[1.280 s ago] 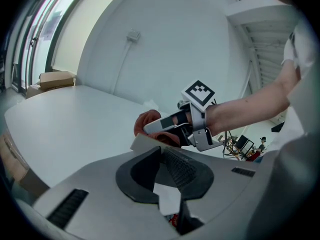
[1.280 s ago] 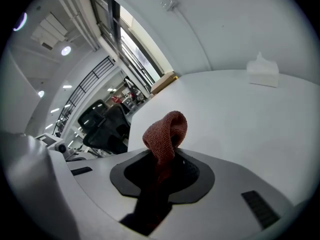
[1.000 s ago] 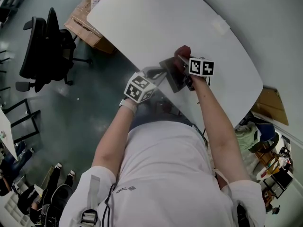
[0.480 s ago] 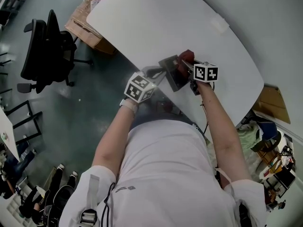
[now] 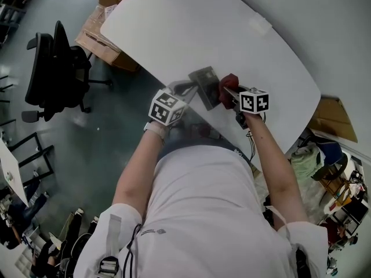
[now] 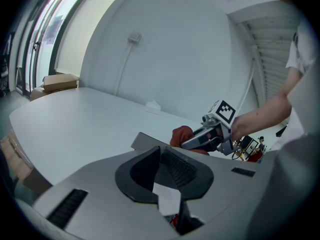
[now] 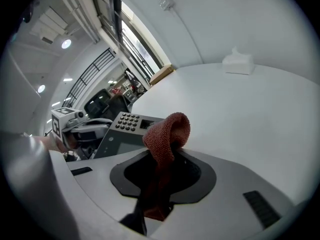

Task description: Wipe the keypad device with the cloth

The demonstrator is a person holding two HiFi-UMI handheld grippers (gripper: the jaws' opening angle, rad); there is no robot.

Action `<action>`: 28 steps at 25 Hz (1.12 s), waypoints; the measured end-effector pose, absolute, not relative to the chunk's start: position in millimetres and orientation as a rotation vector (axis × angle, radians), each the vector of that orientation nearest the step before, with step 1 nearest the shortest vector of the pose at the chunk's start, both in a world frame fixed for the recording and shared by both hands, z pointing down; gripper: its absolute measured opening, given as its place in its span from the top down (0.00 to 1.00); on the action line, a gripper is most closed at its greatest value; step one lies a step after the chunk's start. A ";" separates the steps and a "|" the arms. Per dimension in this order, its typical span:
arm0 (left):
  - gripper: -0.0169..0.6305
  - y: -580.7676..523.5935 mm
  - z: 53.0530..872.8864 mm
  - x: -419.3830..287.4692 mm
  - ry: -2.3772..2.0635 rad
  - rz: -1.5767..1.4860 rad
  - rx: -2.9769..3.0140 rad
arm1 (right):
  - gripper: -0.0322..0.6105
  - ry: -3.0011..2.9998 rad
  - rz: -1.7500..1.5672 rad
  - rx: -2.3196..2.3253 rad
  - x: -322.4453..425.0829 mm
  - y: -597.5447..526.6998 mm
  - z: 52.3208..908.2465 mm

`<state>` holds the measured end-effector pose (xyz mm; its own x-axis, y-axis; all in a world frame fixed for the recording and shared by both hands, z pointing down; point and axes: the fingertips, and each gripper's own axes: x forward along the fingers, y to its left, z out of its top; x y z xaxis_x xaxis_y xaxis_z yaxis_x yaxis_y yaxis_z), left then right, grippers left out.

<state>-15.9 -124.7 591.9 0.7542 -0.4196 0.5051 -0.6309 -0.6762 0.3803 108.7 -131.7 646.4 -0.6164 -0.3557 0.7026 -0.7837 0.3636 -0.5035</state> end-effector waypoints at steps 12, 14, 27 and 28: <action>0.92 -125.6 590.0 -18.2 -0.798 0.470 2.385 | 0.80 -2.273 1.138 0.949 56.9 -105.5 602.9; 0.93 -125.2 590.2 -18.0 -0.800 0.465 2.383 | 0.80 -2.302 1.130 0.946 44.6 -111.0 594.3; 0.93 -124.2 589.9 -16.0 -0.786 0.437 2.382 | 0.80 -2.366 1.151 0.960 16.8 -141.8 577.9; 0.93 -124.3 590.0 -16.7 -0.786 0.436 2.381 | 0.80 -2.366 1.157 0.970 17.7 -143.6 580.3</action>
